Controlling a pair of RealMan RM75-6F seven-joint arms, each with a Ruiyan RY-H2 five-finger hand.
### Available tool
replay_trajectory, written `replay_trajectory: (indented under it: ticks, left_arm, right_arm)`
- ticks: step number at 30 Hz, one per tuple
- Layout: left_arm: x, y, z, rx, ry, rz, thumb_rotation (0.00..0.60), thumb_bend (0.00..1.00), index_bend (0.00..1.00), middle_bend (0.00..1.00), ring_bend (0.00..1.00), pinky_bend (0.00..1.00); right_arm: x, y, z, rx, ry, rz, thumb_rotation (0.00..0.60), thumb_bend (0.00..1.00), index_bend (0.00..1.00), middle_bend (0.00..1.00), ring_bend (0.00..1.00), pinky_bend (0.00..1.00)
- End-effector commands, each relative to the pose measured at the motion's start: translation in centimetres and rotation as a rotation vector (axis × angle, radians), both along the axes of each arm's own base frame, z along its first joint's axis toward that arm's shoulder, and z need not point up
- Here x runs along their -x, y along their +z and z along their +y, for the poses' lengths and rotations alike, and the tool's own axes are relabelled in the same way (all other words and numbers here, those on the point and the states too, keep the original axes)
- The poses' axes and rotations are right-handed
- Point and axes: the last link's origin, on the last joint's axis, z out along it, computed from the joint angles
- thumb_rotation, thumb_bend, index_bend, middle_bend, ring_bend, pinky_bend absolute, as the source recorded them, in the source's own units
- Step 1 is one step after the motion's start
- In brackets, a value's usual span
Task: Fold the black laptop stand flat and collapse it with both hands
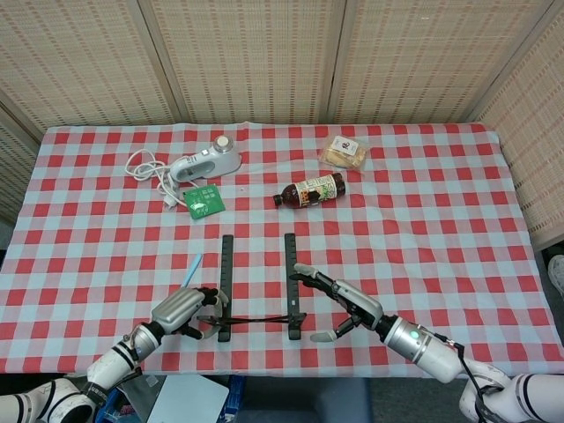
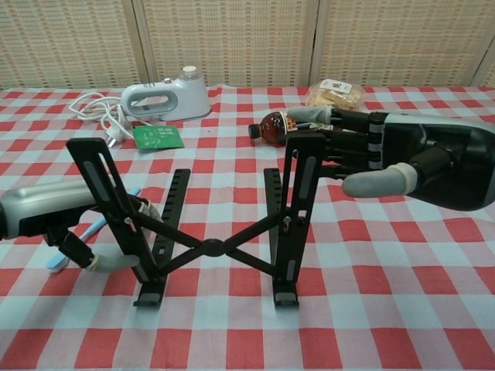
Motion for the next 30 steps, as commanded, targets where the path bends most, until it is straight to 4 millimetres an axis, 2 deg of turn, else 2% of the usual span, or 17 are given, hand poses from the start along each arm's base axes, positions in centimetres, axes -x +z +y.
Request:
replay_trajectory:
  ticks: [1,8,14,22,30]
  left_arm:
    - [0.0,0.1,0.1,-0.012,-0.01,0.001,0.599,0.35,0.52,0.29,0.29,0.36]
    - [0.0,0.4,0.2,-0.024,-0.033,0.004,0.6,0.35,0.48,0.29,0.27,0.36]
    - [0.0,1.0,-0.2,-0.013,-0.046,0.005,0.595,0.35,0.32,0.29,0.26,0.36]
    - [0.1,2.7,-0.5,-0.03,-0.065,0.014,0.595,0.35,0.13,0.22,0.21,0.36]
    - [0.2,5.2,-0.6,-0.101,-0.076,-0.001,0.595,0.35,0.11,0.2,0.2,0.36]
  right_arm:
    - [0.0,0.0,0.0,0.004,-0.001,0.001,0.6,0.0,0.0,0.09,0.0,0.01]
    - [0.0,0.2,0.1,0.027,0.013,0.024,0.6,0.0,0.0,0.09,0.0,0.01]
    - [0.1,0.1,0.1,0.089,0.071,0.104,0.6,0.0,0.0,0.09,0.0,0.01]
    - [-0.4,-0.7,0.1,0.175,0.164,0.221,0.6,0.0,0.0,0.07,0.0,0.01]
    - [-2.3,-2.1,0.2,0.199,0.239,0.267,0.6,0.02,0.0,0.05,0.0,0.01]
